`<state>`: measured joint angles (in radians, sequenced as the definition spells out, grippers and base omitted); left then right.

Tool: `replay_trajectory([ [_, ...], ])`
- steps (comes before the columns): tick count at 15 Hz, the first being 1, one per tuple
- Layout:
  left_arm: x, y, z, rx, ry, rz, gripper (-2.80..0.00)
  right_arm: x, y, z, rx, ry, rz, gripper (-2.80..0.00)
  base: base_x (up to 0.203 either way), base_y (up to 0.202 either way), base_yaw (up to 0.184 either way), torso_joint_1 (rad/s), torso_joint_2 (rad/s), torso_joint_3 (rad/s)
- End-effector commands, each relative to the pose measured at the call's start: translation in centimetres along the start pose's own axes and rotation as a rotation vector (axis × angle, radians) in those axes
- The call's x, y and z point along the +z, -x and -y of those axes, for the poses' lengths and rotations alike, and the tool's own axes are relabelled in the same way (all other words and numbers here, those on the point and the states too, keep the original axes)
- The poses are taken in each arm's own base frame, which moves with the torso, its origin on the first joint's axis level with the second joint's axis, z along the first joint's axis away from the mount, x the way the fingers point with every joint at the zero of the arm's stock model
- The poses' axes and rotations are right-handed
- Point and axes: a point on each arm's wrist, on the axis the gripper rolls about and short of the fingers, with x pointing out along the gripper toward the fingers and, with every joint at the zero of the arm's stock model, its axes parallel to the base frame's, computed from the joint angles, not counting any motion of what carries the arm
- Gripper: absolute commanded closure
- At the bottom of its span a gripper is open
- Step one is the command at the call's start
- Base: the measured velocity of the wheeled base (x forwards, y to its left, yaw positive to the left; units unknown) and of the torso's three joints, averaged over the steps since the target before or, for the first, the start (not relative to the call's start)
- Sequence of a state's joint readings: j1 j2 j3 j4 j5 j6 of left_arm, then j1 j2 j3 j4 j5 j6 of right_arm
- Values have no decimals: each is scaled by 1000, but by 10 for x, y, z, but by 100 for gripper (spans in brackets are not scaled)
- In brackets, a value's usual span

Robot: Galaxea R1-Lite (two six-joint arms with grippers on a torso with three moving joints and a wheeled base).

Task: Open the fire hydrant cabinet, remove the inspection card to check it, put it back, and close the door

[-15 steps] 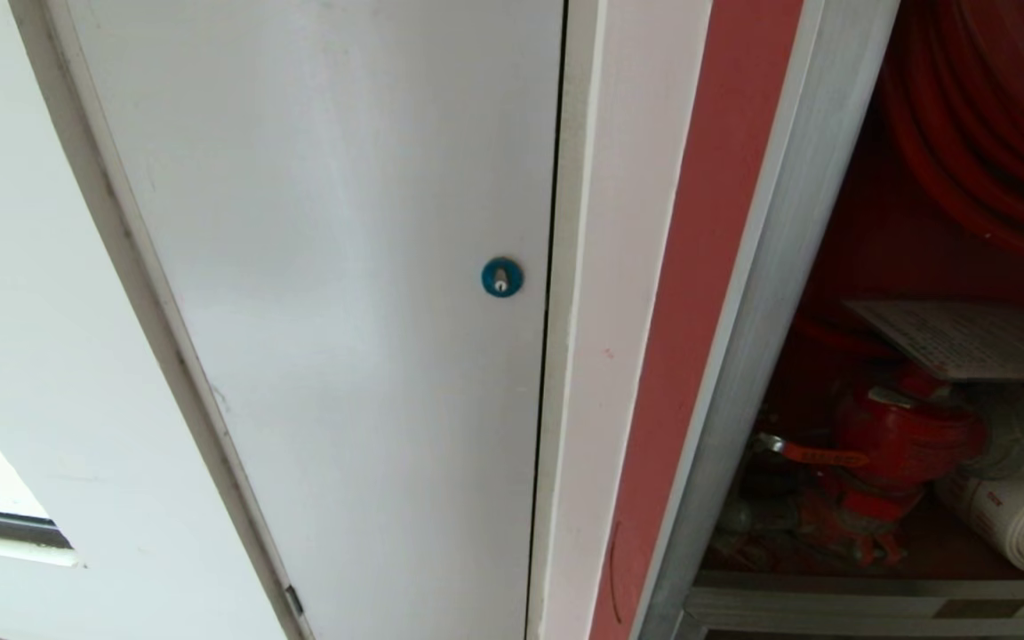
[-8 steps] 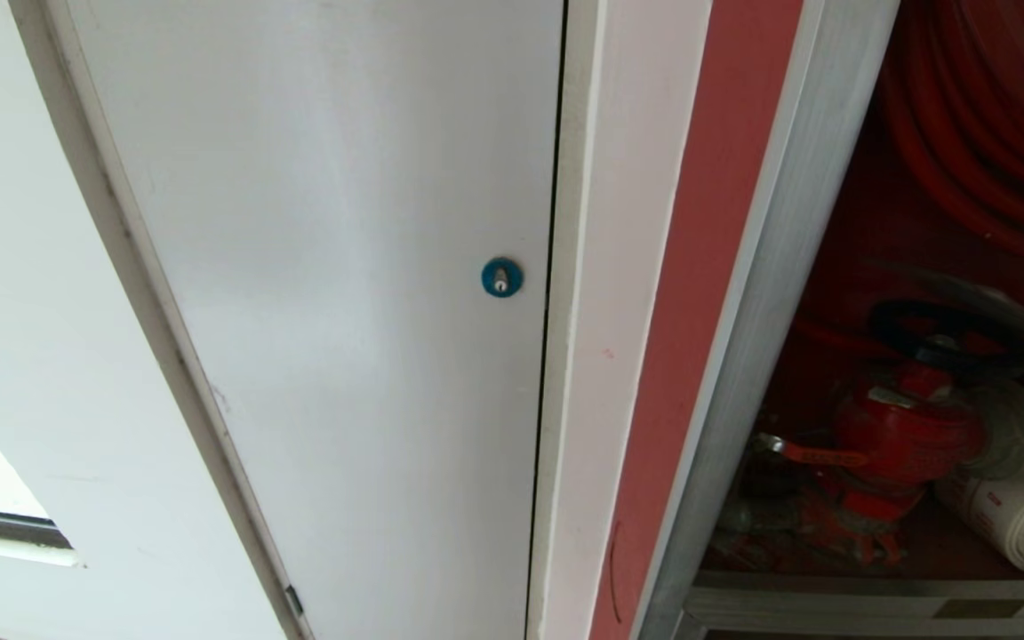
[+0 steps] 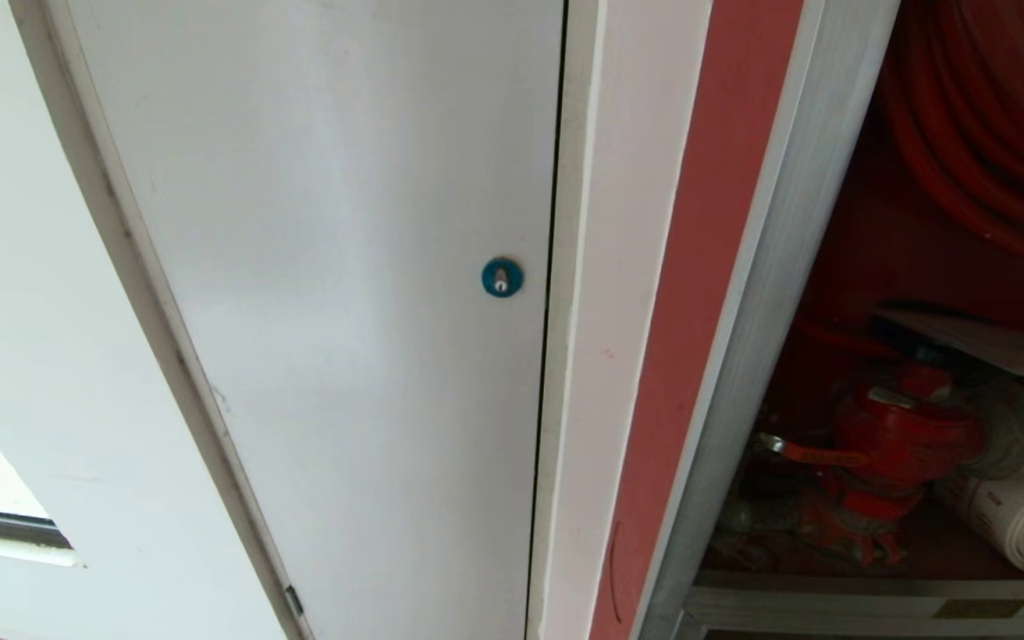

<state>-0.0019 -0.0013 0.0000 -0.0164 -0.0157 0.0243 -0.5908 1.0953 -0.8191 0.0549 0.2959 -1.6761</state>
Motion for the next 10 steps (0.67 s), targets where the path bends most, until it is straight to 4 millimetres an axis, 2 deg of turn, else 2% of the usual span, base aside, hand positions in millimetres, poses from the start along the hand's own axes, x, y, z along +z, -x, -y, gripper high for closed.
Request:
replay_trajectory([
  [1,-2,-1,0,1,0,-7,0,6,32,1,-62,30,-36,0,0,0,0,0,0,0],
  [4,-2,-1,0,1,0,-7,0,14,64,-6,-85,43,-79,0,0,0,0,0,0,0],
  [10,-2,-1,0,1,0,-7,0,42,130,-29,-184,72,-96,0,0,0,0,0,0,0],
])
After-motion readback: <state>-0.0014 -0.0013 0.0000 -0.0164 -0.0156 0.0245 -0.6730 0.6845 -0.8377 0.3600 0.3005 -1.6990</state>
